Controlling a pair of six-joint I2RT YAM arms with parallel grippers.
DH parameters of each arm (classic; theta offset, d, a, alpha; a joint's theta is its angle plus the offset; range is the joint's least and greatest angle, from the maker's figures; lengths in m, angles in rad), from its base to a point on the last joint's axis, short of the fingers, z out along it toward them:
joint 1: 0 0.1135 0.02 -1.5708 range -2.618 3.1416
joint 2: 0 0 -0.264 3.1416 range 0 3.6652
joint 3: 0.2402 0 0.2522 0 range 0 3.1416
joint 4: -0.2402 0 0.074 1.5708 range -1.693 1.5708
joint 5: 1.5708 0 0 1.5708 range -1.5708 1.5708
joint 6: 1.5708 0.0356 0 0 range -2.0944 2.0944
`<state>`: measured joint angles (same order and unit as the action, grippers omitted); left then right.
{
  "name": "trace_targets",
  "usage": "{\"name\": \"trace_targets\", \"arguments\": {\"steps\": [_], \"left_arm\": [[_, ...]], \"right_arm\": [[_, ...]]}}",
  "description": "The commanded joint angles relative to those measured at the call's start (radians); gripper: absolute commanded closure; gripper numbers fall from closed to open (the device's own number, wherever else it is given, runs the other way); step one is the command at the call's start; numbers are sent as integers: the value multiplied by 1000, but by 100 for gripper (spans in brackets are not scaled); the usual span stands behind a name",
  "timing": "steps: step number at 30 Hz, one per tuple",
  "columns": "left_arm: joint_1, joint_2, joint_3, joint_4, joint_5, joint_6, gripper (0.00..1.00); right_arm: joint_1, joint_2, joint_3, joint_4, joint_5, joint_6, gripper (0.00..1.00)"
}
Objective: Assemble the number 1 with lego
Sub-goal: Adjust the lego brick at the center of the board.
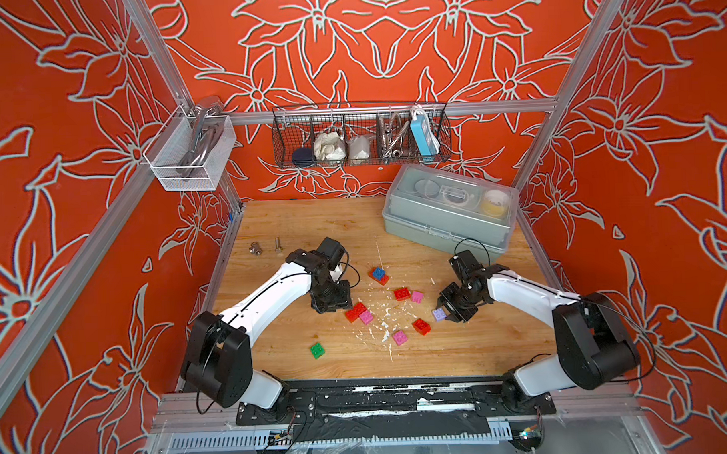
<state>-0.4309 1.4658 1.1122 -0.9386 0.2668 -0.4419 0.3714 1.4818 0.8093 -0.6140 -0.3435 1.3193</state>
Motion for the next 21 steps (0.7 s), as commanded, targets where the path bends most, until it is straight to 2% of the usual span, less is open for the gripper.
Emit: {"name": "trace_targets", "arguments": {"steps": [1, 7, 12, 14, 17, 21], "left_arm": [[7, -11, -11, 1, 4, 13, 49], [11, -5, -14, 6, 8, 14, 49], [12, -3, -14, 6, 9, 18, 49], [14, -4, -15, 6, 11, 18, 49], [15, -6, -18, 6, 11, 17, 49], [17, -9, -22, 8, 11, 15, 49]], "right_arm": [[5, 53, 97, -107, 34, -163, 61], [62, 149, 302, -264, 121, -470, 61], [70, 223, 415, -369, 163, -615, 42], [70, 247, 456, -396, 176, -654, 38], [72, 259, 505, -423, 201, -694, 37], [73, 257, 526, -428, 219, -733, 43]]}}
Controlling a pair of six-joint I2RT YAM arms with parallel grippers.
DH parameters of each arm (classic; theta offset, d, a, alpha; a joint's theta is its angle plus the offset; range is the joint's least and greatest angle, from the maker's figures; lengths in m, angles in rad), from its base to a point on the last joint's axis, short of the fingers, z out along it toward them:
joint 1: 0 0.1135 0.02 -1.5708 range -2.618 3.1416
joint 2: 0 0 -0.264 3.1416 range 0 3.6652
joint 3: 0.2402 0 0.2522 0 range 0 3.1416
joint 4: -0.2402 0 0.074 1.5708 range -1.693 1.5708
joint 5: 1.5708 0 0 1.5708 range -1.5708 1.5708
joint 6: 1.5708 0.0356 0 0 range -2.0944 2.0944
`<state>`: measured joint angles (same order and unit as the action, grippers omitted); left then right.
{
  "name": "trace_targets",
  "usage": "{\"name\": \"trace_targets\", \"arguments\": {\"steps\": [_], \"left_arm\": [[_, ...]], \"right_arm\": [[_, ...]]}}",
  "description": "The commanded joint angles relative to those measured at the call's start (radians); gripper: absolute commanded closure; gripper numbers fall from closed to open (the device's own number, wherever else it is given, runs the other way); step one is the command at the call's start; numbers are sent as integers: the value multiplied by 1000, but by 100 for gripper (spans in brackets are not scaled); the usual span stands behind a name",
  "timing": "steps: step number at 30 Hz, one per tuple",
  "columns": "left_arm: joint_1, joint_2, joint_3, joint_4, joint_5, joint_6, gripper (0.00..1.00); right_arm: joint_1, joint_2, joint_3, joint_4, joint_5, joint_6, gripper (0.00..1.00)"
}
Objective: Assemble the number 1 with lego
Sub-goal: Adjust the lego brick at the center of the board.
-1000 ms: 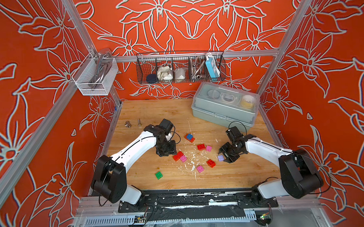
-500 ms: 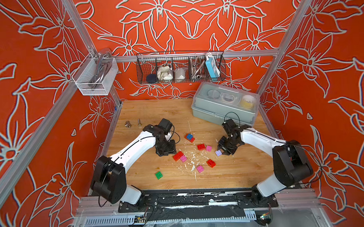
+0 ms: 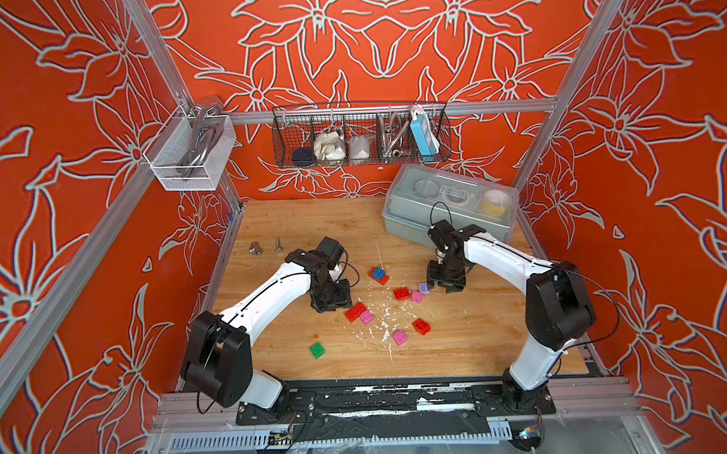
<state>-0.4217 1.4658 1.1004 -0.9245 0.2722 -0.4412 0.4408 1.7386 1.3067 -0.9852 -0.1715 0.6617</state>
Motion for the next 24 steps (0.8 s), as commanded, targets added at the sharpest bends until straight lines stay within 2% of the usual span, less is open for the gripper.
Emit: {"name": "trace_targets", "arguments": {"steps": [1, 4, 9, 13, 18, 24], "left_arm": [[8, -7, -8, -6, 5, 15, 49], [9, -3, 2, -7, 7, 17, 49], [11, 11, 21, -10, 11, 4, 49], [11, 14, 23, -7, 27, -16, 49], [12, 5, 29, -20, 38, -29, 49], [14, -4, 31, -19, 42, -46, 45]], "right_arm": [[6, 1, 28, -51, 48, -88, 44], [10, 5, 23, -16, 1, -133, 43], [40, 7, 21, 28, -13, -105, 30], [45, 35, 18, 80, 8, -26, 31], [48, 79, 28, 113, 64, 10, 43], [48, 125, 45, 129, 90, -38, 40]]}}
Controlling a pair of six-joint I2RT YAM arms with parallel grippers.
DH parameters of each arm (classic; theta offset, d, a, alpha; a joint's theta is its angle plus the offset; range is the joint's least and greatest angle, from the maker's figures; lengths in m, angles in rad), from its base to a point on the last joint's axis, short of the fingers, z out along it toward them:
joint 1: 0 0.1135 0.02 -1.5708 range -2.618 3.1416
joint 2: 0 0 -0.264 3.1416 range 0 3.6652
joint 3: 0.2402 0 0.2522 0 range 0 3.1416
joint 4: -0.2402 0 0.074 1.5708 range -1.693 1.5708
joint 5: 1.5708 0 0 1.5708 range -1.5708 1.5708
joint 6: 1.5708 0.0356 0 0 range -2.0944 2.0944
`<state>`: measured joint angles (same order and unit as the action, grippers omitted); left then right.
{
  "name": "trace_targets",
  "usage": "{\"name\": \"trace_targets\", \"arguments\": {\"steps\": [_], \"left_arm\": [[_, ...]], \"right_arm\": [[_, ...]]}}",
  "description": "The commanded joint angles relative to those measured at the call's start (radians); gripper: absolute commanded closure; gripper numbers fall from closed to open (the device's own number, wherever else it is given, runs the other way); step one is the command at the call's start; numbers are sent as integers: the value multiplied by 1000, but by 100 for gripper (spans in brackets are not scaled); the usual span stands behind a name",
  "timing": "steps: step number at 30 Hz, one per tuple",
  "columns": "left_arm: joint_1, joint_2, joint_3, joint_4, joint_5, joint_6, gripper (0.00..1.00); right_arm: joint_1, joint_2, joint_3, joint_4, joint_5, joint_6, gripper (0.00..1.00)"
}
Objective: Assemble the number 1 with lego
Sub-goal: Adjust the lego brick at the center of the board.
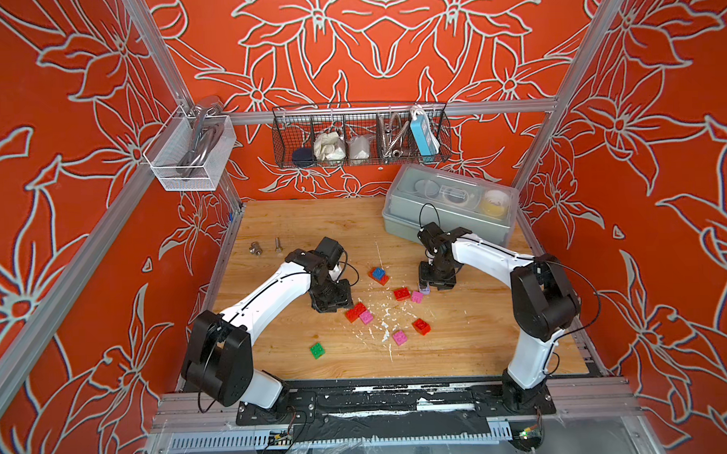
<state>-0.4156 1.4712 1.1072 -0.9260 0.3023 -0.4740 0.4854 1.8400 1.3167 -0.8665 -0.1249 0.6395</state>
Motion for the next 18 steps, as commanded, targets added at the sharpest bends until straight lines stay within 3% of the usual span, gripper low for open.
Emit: {"name": "trace_targets", "arguments": {"steps": [1, 10, 18], "left_arm": [[9, -9, 23, -17, 13, -12, 44], [9, -26, 2, -17, 2, -19, 39], [9, -38, 11, -31, -18, -18, 37]], "right_arm": [[4, 28, 38, 15, 43, -21, 40], [3, 52, 50, 36, 34, -12, 41], [14, 108, 59, 34, 15, -19, 56]]}}
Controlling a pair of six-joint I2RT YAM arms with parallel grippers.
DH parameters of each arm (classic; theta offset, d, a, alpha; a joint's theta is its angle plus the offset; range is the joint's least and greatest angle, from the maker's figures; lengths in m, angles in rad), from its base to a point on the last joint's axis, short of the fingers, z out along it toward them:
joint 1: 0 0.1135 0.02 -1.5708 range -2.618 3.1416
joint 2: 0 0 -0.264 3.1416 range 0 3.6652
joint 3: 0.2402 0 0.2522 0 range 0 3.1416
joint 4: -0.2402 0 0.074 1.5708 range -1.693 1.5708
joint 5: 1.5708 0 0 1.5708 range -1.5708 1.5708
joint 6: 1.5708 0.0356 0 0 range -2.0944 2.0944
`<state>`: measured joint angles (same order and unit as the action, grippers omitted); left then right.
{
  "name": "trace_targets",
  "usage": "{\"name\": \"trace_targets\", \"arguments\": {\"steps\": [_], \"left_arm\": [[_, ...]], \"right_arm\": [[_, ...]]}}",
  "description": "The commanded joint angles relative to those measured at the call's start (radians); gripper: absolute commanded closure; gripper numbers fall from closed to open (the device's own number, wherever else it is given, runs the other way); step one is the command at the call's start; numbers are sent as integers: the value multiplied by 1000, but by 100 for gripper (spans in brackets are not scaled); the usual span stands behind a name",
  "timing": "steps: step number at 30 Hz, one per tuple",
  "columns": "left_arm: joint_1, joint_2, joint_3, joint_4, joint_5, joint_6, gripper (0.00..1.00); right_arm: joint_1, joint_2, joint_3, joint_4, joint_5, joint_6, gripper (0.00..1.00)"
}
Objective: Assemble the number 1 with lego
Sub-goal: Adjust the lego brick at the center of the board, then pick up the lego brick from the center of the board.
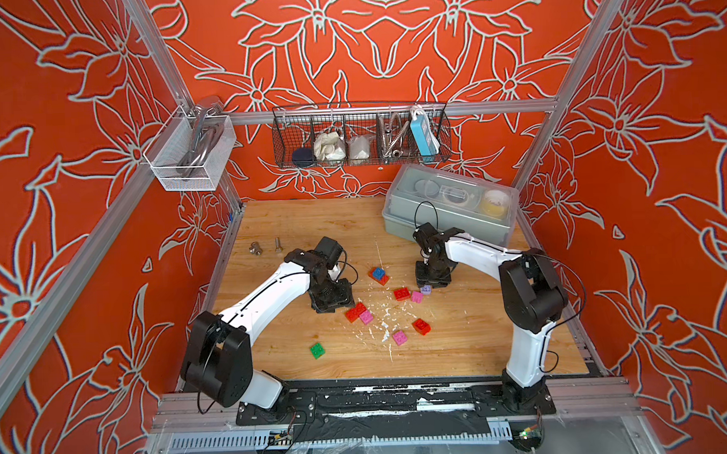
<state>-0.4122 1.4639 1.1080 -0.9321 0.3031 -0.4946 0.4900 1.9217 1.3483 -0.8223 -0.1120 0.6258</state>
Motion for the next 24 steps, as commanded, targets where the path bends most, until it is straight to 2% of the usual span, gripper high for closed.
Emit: {"name": "trace_targets", "arguments": {"steps": [1, 4, 8, 13, 19, 22, 24], "left_arm": [[6, -33, 10, -23, -19, 3, 38], [7, -44, 3, -16, -19, 6, 38], [10, -51, 12, -16, -11, 52, 37], [11, -132, -4, 49, -13, 156, 34], [10, -311, -97, 278, 54, 349, 33], [10, -417, -190, 438, 134, 431, 34], [10, -494, -255, 541, 194, 488, 30]], "right_arm": [[11, 30, 28, -11, 1, -7, 57], [17, 37, 30, -16, -14, -10, 61], [17, 28, 47, -46, -62, -22, 73], [14, -54, 93, -133, -120, -74, 75], [1, -140, 192, -280, -355, -201, 77], [-5, -172, 241, -309, -515, -250, 77], [-10, -182, 262, -309, -640, -250, 77]]}}
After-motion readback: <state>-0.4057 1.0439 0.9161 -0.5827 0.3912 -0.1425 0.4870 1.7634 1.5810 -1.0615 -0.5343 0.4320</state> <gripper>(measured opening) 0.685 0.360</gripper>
